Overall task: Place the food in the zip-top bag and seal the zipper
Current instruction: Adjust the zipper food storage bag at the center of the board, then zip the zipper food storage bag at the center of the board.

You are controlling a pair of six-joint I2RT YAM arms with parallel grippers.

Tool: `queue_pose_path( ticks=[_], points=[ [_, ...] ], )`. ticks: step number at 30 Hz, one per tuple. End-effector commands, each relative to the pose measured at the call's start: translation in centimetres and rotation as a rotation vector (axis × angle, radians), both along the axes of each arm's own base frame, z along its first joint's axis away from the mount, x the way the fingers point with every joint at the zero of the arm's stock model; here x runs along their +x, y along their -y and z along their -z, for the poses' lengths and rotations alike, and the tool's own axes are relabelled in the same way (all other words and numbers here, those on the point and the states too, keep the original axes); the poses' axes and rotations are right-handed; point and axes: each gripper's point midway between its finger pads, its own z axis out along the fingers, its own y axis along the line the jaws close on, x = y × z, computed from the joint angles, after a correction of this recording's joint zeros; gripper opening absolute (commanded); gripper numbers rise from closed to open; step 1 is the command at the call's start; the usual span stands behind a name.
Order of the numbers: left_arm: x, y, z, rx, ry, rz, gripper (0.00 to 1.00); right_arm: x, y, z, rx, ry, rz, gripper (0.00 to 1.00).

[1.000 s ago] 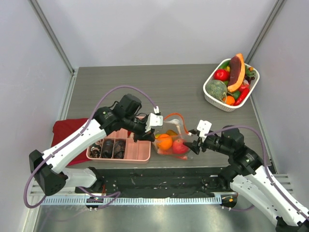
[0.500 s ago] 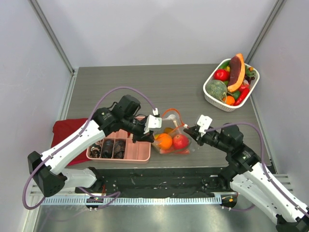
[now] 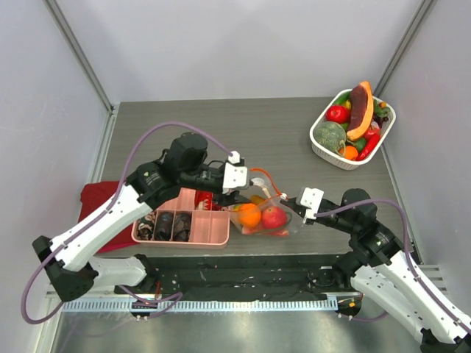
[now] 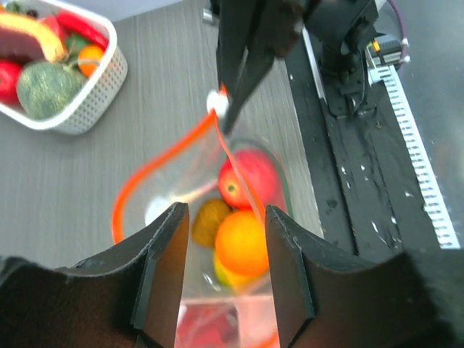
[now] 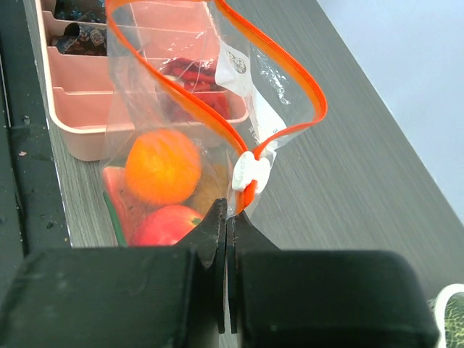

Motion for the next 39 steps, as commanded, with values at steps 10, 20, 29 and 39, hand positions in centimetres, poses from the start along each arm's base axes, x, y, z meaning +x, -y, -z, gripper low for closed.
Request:
queue_pose_path(
  ticks=[10, 20, 29, 39],
  points=[
    [0.4, 8.4, -1.1, -0.043, 0.206, 0.125, 0.53, -0.9, -0.1, -2.9, 0.007, 0.157, -0.07, 0.01],
    [0.5, 10.0, 0.2, -0.021, 0.206, 0.151, 0.41, -1.0, 0.0, -3.0, 0.022, 0.164, -0.068, 0.01],
    [-0.4, 10.6, -0.2, -0.033, 0.154, 0.169, 0.41, -0.9, -0.3, -3.0, 0.033, 0.161, -0.071, 0.01],
    [-1.0, 9.8, 1.1, 0.031, 0.116, 0.189, 0.1, -0.8, -0.1, -3.0, 0.043, 0.161, -0.056, 0.01]
  ],
)
